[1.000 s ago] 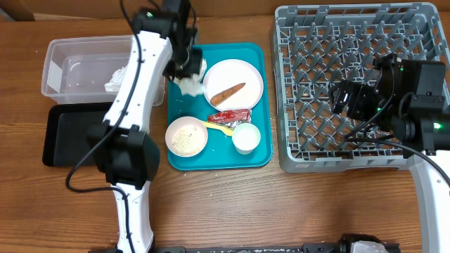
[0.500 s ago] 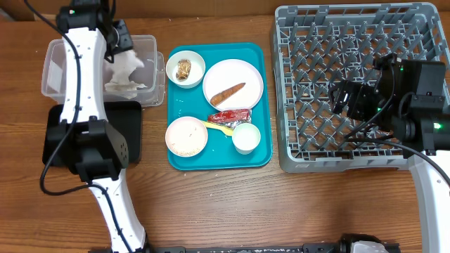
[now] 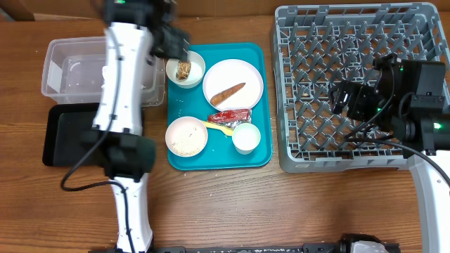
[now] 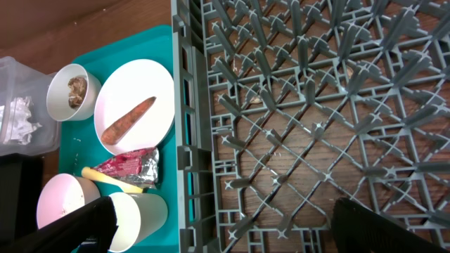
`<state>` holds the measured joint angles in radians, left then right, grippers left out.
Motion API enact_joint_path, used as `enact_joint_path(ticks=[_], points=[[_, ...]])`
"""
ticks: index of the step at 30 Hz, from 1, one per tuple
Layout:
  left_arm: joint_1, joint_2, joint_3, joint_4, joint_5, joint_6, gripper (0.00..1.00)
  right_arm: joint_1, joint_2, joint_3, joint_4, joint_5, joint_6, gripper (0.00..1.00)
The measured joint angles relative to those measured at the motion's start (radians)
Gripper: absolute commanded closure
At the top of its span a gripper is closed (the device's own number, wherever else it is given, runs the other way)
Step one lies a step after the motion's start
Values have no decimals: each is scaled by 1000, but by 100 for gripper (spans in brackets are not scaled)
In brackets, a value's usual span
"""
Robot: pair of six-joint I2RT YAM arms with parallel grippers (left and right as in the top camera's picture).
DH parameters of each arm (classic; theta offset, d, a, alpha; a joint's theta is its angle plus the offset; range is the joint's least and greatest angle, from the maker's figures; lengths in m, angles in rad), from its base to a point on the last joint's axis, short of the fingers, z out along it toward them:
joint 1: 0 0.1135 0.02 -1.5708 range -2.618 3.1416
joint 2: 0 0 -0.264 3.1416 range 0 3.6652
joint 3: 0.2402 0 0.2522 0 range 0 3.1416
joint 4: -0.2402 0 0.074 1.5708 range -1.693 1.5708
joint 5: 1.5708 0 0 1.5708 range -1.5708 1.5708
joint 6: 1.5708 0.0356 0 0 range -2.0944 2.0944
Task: Sort waste into correct bins and load items into the dishwasher
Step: 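Reach the left gripper to the rice-filled white bowl and grasp its rim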
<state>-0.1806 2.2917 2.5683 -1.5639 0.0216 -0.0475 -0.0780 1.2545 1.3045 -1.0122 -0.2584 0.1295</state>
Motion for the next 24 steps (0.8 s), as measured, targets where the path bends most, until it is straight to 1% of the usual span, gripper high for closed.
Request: enact_joint_path(ticks=[1, 3, 6, 7, 9, 10, 11, 13, 14, 15, 17, 18, 22, 24], points=[[-60, 0, 0, -95, 1, -5, 18, 0, 0, 0, -2, 0, 0, 0], [-95, -5, -3, -120, -1, -33, 18, 0, 0, 0, -2, 0, 0, 0], [-115, -58, -31, -121, 39, -90, 16, 0, 0, 0, -13, 0, 0, 0], [-122, -118, -72, -120, 51, -116, 16, 0, 0, 0, -23, 0, 0, 0], [-154, -246, -179, -117, 44, -181, 20, 0, 0, 0, -28, 0, 0, 0], [-177, -315, -280, -110, 25, -227, 21, 0, 0, 0, -28, 0, 0, 0], [-201, -359, -366, -107, 10, -269, 25, 0, 0, 0, -29, 0, 0, 0], [-238, -391, -512, -26, -9, -338, 30, 0, 0, 0, -30, 0, 0, 0], [-260, -391, -630, 77, -19, -379, 33, 0, 0, 0, -29, 0, 1, 0], [-268, -378, -694, 126, -19, -402, 37, 0, 0, 0, -30, 0, 0, 0], [-275, -359, -823, 235, -23, -449, 42, 0, 0, 0, -37, 0, 1, 0], [-274, -355, -883, 288, -24, -467, 46, 0, 0, 0, -40, 0, 0, 0], [-269, -350, -1010, 425, -34, -508, 50, 0, 0, 0, -44, 0, 0, 0], [-269, -350, -1048, 485, -36, -518, 55, 0, 0, 0, -46, 0, 0, 0]])
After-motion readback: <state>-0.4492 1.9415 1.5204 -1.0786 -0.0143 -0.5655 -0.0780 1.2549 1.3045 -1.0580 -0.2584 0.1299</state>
